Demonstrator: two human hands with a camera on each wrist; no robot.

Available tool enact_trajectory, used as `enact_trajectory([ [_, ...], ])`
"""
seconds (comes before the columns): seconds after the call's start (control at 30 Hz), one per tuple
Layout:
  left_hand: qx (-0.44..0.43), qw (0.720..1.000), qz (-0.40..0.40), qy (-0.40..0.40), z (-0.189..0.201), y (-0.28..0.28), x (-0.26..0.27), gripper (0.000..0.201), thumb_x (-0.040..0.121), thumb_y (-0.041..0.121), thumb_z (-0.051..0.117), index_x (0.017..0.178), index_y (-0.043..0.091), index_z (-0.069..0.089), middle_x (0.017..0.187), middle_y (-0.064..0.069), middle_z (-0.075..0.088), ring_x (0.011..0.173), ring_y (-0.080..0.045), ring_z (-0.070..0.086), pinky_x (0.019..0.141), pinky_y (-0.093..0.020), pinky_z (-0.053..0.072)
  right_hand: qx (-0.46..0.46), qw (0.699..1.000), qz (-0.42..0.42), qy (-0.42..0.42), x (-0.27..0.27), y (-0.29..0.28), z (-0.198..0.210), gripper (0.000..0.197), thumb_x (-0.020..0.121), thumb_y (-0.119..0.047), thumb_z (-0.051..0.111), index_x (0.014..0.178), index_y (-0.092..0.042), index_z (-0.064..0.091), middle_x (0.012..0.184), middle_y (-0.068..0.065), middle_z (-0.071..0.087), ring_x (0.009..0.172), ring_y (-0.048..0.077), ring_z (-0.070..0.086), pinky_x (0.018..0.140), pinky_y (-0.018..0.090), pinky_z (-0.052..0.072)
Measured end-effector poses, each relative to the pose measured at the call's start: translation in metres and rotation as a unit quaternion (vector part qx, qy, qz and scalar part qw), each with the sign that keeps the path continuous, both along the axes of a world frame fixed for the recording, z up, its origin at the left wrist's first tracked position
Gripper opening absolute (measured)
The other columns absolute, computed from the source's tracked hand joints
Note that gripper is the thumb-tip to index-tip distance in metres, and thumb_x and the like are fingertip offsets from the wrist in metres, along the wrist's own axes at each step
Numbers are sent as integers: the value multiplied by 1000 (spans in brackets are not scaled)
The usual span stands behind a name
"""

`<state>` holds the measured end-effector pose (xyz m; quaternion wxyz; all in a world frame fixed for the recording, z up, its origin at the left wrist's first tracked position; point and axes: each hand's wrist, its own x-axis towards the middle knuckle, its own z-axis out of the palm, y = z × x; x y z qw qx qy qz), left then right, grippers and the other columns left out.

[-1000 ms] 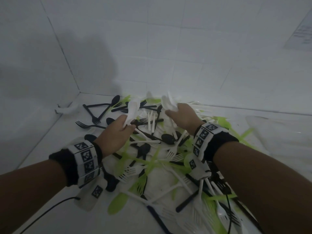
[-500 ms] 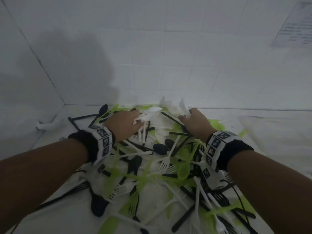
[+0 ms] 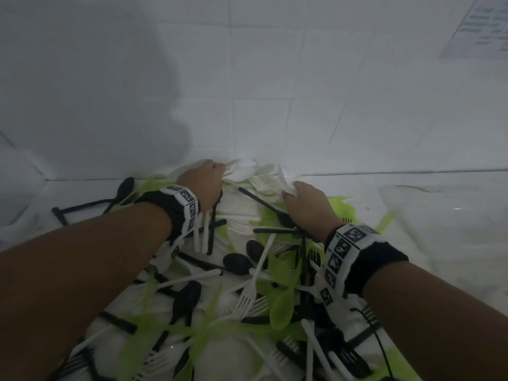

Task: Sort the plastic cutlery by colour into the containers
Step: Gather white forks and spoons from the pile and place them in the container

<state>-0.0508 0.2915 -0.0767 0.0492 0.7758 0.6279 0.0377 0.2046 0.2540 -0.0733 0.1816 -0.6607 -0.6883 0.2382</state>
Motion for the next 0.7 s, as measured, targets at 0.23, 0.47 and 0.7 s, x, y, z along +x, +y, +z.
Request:
enact_trajectory([
  [0.23, -40, 997, 58, -20, 3, 1, -8, 34, 100, 37, 46, 118, 8, 54, 126, -13, 44, 88, -26, 50, 80, -36, 44, -32, 999, 19, -12, -6, 7, 0, 17, 105, -30, 43, 100, -16, 53, 101, 2, 55, 93, 23, 51, 80, 31, 37],
  [0.47, -80, 994, 15, -67, 16, -20, -15, 37, 82, 52, 40, 66, 20, 50, 89, -9, 55, 79, -26, 58, 72, -36, 49, -65, 991, 93, -71, -15, 2, 7, 29, 96, -28, 50, 73, -11, 56, 79, 3, 60, 72, 20, 55, 61, 31, 38],
  [0.7, -77, 978, 59, -183, 20, -33, -30, 43, 92, 39, 59, 65, 6, 56, 64, -11, 53, 59, -25, 51, 62, -38, 43, -17, 999, 29, 0, -12, 1, 11, 31, 95, -25, 52, 72, -5, 57, 70, 5, 57, 68, 23, 53, 58, 33, 38],
])
